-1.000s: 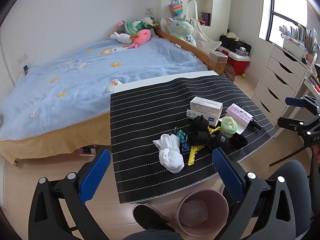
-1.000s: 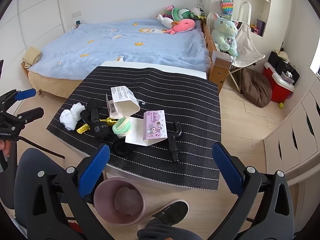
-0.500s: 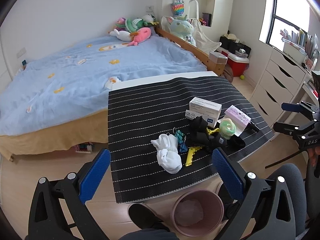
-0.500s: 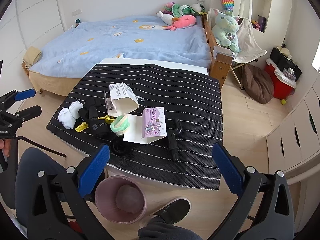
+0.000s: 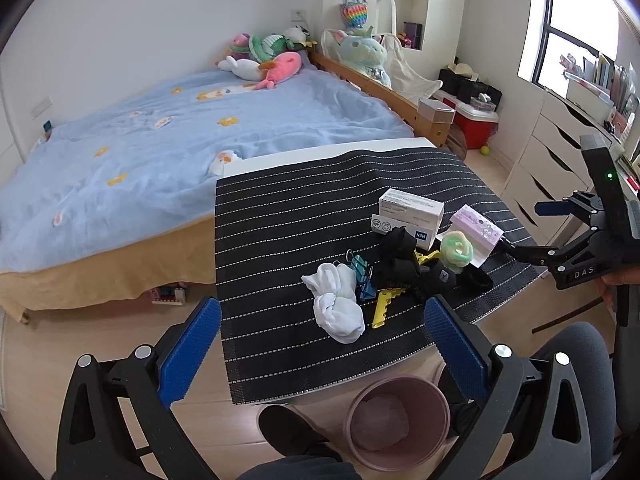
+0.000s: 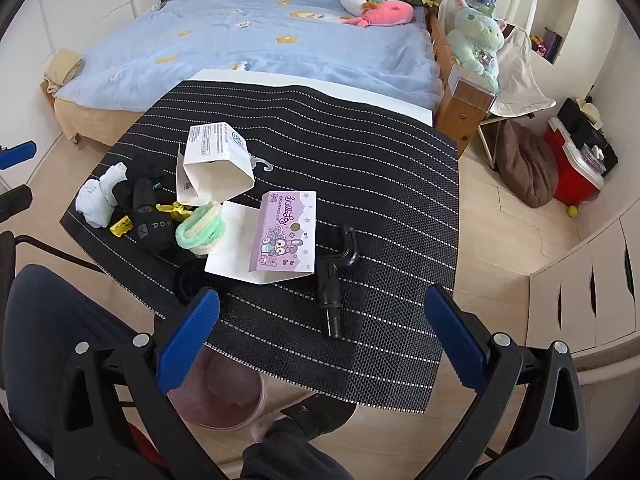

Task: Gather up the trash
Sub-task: 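Reach the left tool to the white rolled sock and close on it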

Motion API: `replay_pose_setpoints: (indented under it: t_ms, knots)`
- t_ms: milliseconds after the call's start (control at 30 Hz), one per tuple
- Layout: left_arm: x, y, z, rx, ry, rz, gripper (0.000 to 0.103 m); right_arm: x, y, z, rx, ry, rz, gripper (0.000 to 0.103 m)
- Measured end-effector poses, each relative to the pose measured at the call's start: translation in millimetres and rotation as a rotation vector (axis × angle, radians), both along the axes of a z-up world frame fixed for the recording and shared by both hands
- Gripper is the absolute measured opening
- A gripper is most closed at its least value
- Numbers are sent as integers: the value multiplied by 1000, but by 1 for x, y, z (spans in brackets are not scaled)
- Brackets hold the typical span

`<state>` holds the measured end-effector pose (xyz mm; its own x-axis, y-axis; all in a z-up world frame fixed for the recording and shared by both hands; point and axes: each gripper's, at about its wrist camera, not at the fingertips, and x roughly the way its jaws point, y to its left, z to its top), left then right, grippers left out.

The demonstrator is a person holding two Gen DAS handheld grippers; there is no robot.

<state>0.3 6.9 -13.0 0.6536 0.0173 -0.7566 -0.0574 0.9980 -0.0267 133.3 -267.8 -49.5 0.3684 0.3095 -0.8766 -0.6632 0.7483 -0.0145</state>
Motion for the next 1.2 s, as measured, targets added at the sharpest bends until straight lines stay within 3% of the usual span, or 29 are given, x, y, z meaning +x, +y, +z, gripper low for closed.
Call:
replay_pose_setpoints:
  t_ms: [100,167,200,300,367,700,1200]
  knots:
    - [0,2,-1,3,4,2,98,6,3,-7,-15,19,24,99]
    - [-1,3,-1,4,4,5,98,9,4,-11,-26,38,39,77]
    - [-1,4,-2,4,4,7,98,9,5,-13,-37,42,44,72]
    - [-2,7,-2,-1,3,14,98,9,6,-15,-35,53,63,67]
    - [-2,7,-2,-2,1,16,98,8,6,-17,-42,54,69,55]
    - [-2,7,-6,-6,8,19,98,7,3,-24,-38,70,61,18]
    - [3,7,-8,-16,18,27,98,1,-14,0,74,49,3,16]
